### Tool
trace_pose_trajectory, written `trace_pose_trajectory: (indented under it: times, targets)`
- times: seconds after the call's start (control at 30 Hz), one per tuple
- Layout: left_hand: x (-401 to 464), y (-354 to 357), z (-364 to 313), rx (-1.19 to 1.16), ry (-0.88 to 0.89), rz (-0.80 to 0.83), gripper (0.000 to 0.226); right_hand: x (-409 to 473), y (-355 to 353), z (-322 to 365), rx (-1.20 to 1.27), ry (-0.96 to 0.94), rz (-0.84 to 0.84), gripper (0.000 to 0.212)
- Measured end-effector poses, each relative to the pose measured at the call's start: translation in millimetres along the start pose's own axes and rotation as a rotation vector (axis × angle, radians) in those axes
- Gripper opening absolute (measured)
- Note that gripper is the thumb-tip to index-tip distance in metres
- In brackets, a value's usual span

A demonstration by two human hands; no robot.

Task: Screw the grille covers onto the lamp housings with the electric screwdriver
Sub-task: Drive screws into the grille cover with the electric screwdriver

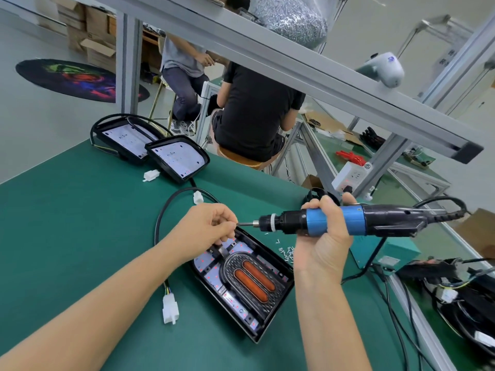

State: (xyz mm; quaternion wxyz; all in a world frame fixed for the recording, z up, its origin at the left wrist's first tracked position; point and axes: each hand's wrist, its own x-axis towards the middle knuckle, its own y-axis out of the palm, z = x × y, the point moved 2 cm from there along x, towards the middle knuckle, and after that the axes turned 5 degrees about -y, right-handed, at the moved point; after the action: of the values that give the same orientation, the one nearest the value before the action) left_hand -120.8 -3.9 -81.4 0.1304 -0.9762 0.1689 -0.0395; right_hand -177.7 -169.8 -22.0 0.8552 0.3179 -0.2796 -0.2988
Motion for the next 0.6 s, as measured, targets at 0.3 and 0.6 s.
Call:
trace_pose_trajectory:
  times: [0.3, 0.6]
  targets:
    - [-4.0, 1.8, -2.3, 0.866, 0.146, -0.091, 0.018, -0.8, -4.5, -15.3, -0.188, -0.041, 0.152, 0.042]
    - [-1.3, 3.7, -2.4, 0.874, 0.12, -0.122, 0.018, -4.2, 3.3, -20.9, -0.268, -0.035, 0.253, 0.03]
